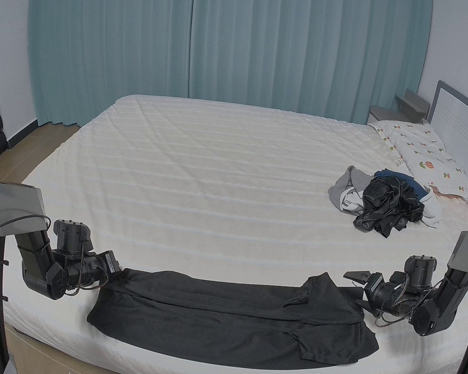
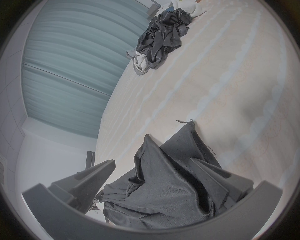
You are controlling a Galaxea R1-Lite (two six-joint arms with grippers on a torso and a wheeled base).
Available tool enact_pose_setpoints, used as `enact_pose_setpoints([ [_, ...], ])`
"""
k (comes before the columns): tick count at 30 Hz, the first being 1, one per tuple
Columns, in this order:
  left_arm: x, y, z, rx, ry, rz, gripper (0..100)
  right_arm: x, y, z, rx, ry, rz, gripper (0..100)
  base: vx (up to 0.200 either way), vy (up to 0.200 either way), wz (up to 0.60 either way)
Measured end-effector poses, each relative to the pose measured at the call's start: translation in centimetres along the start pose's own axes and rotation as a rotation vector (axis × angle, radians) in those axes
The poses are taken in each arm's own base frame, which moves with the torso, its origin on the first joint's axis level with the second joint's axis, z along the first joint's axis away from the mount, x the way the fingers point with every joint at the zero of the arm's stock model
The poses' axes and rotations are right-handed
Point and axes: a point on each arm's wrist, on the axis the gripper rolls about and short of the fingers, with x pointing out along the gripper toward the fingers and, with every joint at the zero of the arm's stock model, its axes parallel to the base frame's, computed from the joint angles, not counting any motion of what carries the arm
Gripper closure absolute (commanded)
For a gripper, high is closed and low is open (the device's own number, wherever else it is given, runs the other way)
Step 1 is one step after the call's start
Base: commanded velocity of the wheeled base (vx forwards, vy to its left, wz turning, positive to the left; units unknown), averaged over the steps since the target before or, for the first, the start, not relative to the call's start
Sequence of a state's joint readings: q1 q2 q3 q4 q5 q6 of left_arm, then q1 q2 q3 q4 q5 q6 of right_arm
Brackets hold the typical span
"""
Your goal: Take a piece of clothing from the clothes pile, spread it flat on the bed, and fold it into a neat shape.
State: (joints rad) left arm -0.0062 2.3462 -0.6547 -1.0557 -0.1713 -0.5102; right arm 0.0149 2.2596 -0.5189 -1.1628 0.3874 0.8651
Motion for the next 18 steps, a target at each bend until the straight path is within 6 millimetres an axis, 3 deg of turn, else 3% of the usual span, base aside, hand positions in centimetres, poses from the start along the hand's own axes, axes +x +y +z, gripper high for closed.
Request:
enact_pose_setpoints([
  [10,0.0,0.7,1.2,-0.146,-0.043,0.007,100,0.6,0.0,1.4,-0.003,-0.038,0.014,0,0.000,0.000,0.00],
  [18,0.1,0.8,1.5,-0.162,-0.051,0.004,100,2.0,-0.2,2.3,-0.011,-0.056,0.027,0,0.000,0.000,0.00],
])
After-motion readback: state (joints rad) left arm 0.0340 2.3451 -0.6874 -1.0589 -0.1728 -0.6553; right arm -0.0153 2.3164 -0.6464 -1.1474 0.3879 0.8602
